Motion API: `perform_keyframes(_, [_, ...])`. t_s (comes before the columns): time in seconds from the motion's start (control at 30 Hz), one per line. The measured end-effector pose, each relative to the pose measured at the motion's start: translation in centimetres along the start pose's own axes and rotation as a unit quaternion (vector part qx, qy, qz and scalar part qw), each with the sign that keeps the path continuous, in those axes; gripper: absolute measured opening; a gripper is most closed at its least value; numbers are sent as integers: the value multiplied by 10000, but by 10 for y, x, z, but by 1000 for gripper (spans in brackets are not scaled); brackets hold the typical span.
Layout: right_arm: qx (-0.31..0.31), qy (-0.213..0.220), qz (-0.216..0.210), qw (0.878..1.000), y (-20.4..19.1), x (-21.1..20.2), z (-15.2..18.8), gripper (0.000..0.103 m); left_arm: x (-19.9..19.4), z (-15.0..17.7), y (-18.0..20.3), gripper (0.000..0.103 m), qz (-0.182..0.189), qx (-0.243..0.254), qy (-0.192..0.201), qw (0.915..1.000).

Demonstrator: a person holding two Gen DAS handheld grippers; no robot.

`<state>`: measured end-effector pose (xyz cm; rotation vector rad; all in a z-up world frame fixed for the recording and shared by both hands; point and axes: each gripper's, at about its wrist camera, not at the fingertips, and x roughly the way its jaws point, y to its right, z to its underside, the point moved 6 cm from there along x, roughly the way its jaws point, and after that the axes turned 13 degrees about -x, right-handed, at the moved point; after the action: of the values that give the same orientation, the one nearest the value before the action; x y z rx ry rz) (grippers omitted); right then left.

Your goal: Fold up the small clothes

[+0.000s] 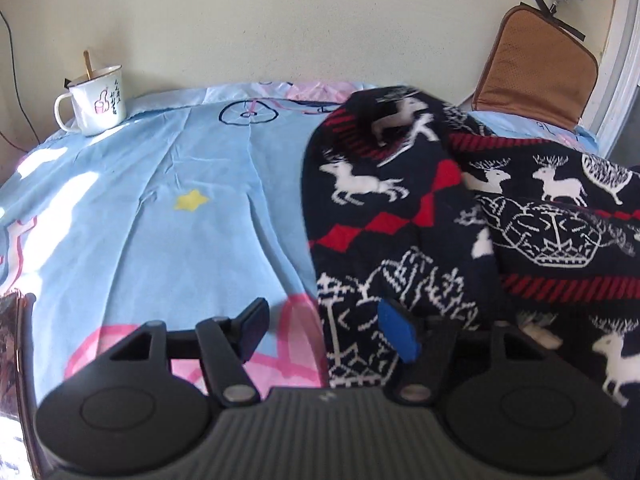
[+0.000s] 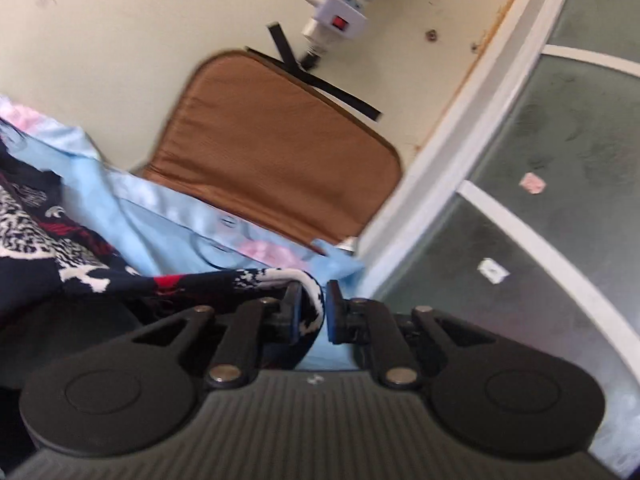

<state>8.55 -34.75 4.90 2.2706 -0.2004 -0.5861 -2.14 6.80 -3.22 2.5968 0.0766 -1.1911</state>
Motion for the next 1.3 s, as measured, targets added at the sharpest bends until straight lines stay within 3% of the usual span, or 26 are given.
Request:
perform_keyframes(0.07, [75,-189,-101,9997,0,2,8,25,-3,4,0,62,19,80,56,10000])
perform_keyframes(0.17, [489,356,-949,9936,-16,-28,0,31,-5,6,4,55,58,202,68,9998])
perform_keyframes(0.23, [512,844,-1467,9843,-36,-53,-17,34,-3,6,11,23,166,364,63,9992])
perform_keyframes(0.27, [495,1060,-1770,9772,-47,-65,-25,38,-3,4,14,22,176,391,49,9991])
perform_keyframes(0.33, [586,1350,-2658,9527,-80,-84,-47,47,-1,0,15,7,5,467,113,9988])
perform_keyframes(0.43, [478,1588,-3990,9018,-132,-114,-72,47,-4,-12,-1,5,139,166,128,9997])
perform_keyframes(0.53, [135,1681,-4837,8588,-180,-141,-89,48,-26,-45,-25,5,-237,-40,694,9973])
perform_keyframes(0.6, [-50,1606,-5421,8248,-210,-158,-97,52,-41,-72,-40,5,-494,-132,1070,9929])
perform_keyframes(0.63, [-157,1600,-5588,8136,-221,-165,-100,58,-47,-86,-48,5,-623,-179,1237,9902])
perform_keyframes(0.67, [-298,1623,-5617,8107,-232,-171,-102,66,-51,-98,-53,5,-786,-194,1396,9869])
perform_keyframes(0.7, [-513,1670,-5518,8155,-244,-176,-103,68,-53,-113,-58,5,-1034,-189,1612,9813])
perform_keyframes(0.77, [-883,1726,-5254,8285,-265,-180,-105,65,-48,-132,-65,7,-1357,-221,1725,9754])
perform_keyframes(0.8, [-992,1689,-5209,8308,-274,-178,-105,63,-41,-138,-70,10,-1433,-339,1583,9764])
perform_keyframes(0.87, [-976,1687,-5225,8300,-279,-173,-105,35,-35,-138,-73,10,-1318,-596,1390,9797])
perform_keyframes(0.93, [-965,1662,-5311,8252,-271,-176,-110,12,-37,-127,-64,11,-1023,-479,1390,9838])
perform_keyframes(0.97, [-650,1505,-5635,8097,-260,-176,-113,12,-39,-121,-59,12,-959,-376,1401,9848])
perform_keyframes(1.03, [-92,1368,-6379,7578,-237,-185,-117,12,-42,-110,-49,18,-831,-229,1428,9860])
perform_keyframes(1.1, [-104,1405,-6789,7206,-225,-203,-113,12,-43,-107,-41,23,-729,-158,1418,9871])
perform_keyframes(1.17, [-190,1169,-7186,6853,-224,-206,-107,23,-40,-113,-33,29,-693,-73,1404,9876])
perform_keyframes(1.2, [-280,1109,-7253,6789,-223,-202,-105,24,-38,-118,-29,35,-717,-31,1424,9872])
perform_keyframes(1.3, [175,1203,-6697,7326,-193,-166,-121,25,-28,-140,-9,47,-690,222,1552,9852])
